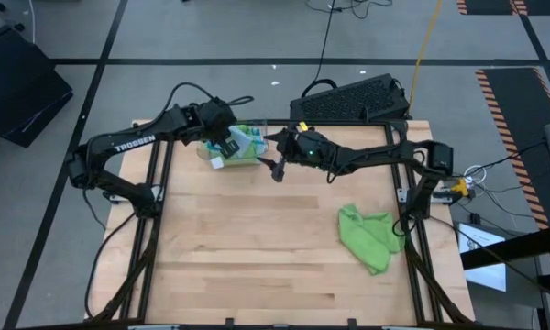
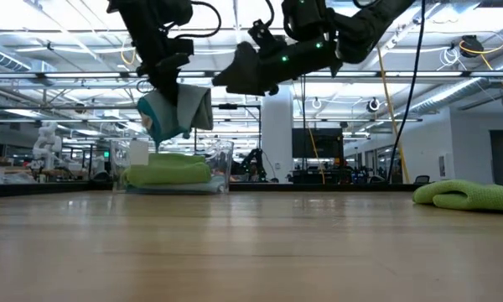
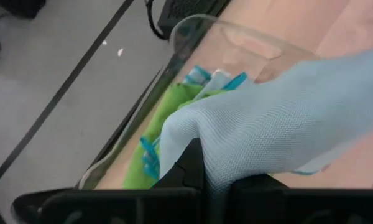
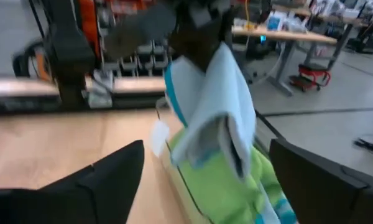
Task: Fold microfiber towels
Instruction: Put the blue microfiber cloth into the bin
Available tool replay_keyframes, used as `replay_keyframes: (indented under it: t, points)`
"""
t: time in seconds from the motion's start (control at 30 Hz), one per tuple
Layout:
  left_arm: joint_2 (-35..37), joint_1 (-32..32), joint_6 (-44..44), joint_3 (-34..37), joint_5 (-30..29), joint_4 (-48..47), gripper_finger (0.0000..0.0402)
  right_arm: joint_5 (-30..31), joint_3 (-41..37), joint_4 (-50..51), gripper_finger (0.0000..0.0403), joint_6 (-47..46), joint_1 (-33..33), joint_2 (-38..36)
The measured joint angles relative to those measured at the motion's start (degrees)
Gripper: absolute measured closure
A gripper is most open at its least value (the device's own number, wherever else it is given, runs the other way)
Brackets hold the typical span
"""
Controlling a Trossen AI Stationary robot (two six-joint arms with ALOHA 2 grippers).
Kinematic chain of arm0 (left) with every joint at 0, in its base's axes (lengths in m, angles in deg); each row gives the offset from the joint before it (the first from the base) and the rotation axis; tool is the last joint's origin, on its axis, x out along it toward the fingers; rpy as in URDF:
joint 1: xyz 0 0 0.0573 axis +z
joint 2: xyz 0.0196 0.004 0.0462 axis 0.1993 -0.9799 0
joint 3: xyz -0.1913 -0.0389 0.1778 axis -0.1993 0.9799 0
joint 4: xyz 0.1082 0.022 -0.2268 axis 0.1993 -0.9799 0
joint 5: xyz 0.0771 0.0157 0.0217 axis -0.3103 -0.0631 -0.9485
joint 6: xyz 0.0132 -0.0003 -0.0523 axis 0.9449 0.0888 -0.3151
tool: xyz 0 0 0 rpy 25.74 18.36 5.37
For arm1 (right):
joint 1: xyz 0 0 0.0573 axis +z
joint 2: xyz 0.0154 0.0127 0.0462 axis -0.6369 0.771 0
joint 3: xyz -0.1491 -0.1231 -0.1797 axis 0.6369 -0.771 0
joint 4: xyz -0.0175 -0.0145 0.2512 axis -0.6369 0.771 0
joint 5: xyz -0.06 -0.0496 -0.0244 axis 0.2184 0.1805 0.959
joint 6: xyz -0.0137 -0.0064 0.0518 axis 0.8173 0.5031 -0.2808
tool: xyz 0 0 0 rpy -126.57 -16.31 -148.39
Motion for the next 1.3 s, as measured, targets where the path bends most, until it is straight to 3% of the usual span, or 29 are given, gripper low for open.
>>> replay_keyframes:
  t: [0.33, 0.77, 0.93, 1.07, 1.2, 1.3]
  points:
    - [0.0, -3.62, -1.61, 0.02, 0.01, 3.84, 0.0392, 0.05, 1.19, -9.29, 0.0059, -5.37, -0.41, 3.55]
    - [0.0, -4.11, -4.47, 0.02, 0.48, 5.79, 0.0392, 0.28, 7.87, -1.2, 0.0075, -3.49, -0.31, 9.24]
    - [0.0, -4.11, -4.23, 0.01, 0.49, 5.59, 0.039, 4.7, 7.82, 0.4, 0.0155, -3.22, -0.73, 9.23]
    - [0.0, -4.11, -3.47, 0.01, 0.5, 4.96, 0.0389, 5.57, 7.82, 1.96, 0.026, -4.58, -1.92, 9.23]
    - [0.0, -4.11, -0.68, 0.01, 0.5, 4.14, 0.0392, 2.35, 7.82, 5.25, 0.0369, -4.38, -3.01, 8.32]
    - [0.0, -4.15, 2.48, 0.32, 0.55, 3.76, 0.0387, 1.24, 7.8, 9.48, 0.0389, -0.82, -3.3, 6.11]
